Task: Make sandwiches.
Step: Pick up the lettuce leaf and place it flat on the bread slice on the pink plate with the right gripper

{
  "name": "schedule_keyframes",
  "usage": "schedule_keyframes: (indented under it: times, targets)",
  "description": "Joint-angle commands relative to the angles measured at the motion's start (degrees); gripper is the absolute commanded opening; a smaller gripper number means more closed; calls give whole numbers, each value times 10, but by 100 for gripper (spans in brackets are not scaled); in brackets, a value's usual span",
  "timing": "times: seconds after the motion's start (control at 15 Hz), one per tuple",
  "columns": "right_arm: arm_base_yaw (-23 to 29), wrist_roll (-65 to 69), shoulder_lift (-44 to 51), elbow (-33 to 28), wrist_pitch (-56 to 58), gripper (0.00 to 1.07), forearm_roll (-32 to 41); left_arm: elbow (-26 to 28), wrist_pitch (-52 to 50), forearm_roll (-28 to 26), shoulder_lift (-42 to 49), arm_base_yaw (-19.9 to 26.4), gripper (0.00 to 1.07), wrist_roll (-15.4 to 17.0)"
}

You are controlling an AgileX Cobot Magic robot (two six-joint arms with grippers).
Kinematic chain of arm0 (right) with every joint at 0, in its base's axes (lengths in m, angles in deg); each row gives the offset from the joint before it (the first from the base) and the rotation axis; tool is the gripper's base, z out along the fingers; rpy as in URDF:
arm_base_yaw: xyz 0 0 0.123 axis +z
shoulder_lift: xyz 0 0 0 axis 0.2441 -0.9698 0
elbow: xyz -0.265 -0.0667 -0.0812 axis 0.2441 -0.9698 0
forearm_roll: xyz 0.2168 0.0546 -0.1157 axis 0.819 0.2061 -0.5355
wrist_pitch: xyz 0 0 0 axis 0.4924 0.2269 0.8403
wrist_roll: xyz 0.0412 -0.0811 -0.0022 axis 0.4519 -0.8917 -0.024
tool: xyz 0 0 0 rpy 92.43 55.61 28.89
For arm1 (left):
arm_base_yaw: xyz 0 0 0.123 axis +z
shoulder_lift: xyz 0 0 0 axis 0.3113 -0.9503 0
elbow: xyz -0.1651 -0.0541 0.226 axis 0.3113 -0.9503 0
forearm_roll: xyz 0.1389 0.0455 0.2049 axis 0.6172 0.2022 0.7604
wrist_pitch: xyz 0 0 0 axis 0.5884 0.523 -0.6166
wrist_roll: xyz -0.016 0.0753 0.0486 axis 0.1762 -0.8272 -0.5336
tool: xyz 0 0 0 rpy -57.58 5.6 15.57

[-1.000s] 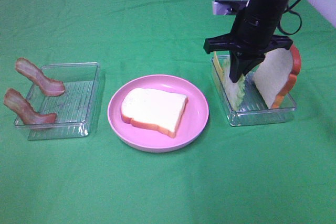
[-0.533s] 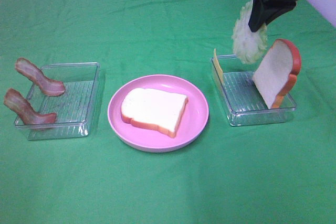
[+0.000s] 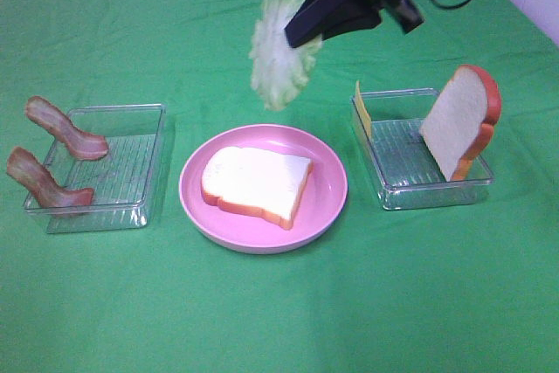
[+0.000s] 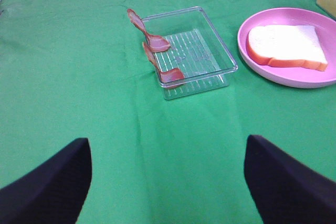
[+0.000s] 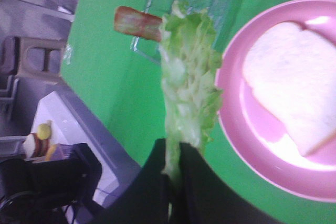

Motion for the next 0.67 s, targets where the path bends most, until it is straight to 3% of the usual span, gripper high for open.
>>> schedule_keyframes:
  times: [0.07,0.33,0.67]
  targets:
    - [35,-69,-51,-14,-6,0,70,-1,-6,-3,11,-3,76,1]
    - [96,-77,-119,-14,-50,0,77,-1,-6,-3,11,-3,76,1]
    - [94,-76,-191,-14,-117,0,57,-1,-6,-3,11,-3,76,1]
